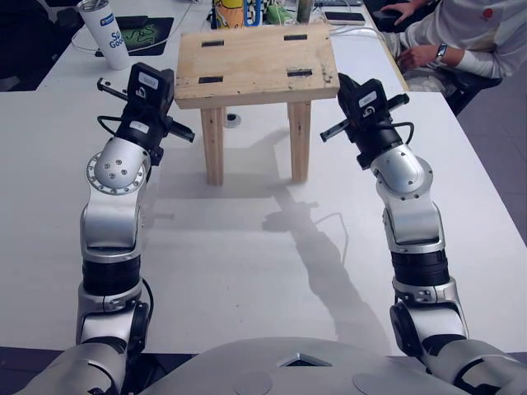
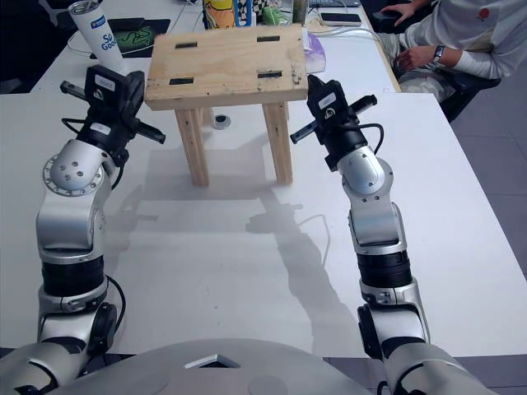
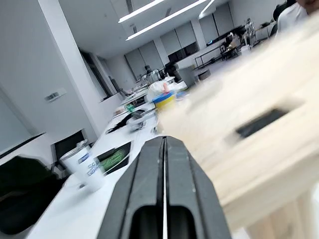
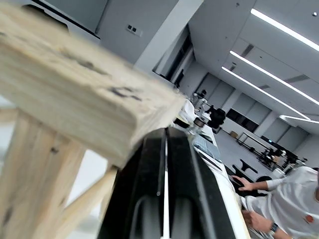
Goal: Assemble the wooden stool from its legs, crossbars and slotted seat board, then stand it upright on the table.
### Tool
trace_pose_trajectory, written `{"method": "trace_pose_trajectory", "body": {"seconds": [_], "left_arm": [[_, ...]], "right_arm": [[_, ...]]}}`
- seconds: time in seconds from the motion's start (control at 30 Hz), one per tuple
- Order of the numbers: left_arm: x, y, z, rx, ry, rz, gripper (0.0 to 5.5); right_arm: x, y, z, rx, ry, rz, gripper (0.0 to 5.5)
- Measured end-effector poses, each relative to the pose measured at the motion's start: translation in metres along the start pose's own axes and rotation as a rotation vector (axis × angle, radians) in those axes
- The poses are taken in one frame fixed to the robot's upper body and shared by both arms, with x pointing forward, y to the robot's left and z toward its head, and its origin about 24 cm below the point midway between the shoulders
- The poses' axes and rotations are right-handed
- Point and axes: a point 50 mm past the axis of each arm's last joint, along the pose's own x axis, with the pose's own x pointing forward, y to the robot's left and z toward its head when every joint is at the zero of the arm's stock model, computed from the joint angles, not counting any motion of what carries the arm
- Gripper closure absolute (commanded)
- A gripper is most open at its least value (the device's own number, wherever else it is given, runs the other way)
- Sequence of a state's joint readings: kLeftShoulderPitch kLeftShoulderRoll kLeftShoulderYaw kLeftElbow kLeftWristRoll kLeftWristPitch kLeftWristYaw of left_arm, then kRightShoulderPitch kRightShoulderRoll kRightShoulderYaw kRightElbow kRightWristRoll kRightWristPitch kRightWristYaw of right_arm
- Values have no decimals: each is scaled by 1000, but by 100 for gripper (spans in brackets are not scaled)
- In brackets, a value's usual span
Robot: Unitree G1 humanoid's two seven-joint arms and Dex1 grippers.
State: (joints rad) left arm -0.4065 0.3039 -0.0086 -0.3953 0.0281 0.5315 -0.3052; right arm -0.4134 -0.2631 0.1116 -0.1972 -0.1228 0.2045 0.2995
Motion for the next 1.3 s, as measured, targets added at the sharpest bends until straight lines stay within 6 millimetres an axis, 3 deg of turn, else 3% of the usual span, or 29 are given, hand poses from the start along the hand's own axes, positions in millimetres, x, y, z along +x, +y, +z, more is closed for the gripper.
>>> {"method": "trace_pose_trajectory", "body": {"seconds": [0.2,0.37,0.5,0.57,0.67,0.77,0.8,0.9,0.93,1.03,1.1,1.3], "left_arm": [[0,-6,-11,-6,-29,-20,549],[-7,-3,-16,-13,-69,66,549],[-13,-2,-16,-356,-146,164,549],[-18,12,-4,-466,-240,245,549],[-33,43,12,-473,-372,400,549],[-51,56,-9,-421,-299,521,549],[-61,55,-27,-407,-219,561,549],[-79,42,-70,-337,-7,582,549],[-84,30,-89,-292,86,542,549],[-90,-2,-118,-255,230,404,549],[-90,-22,-126,-263,259,322,549],[-80,-49,-121,-273,198,214,549]], "right_arm": [[1,13,-3,-18,-3,62,550],[-14,-4,-38,-87,125,-111,550],[-32,-8,-64,-78,212,-228,550],[-37,-6,-69,-68,228,-249,550],[-42,-3,-71,-46,234,-276,550],[-47,-3,-73,-8,241,-319,550],[-50,-5,-76,12,249,-341,550],[-58,-7,-84,60,282,-375,550],[-63,-7,-90,77,307,-381,550],[-72,-4,-101,93,340,-385,550],[-77,-3,-105,107,344,-390,550],[-92,10,-117,183,359,-346,550]]}}
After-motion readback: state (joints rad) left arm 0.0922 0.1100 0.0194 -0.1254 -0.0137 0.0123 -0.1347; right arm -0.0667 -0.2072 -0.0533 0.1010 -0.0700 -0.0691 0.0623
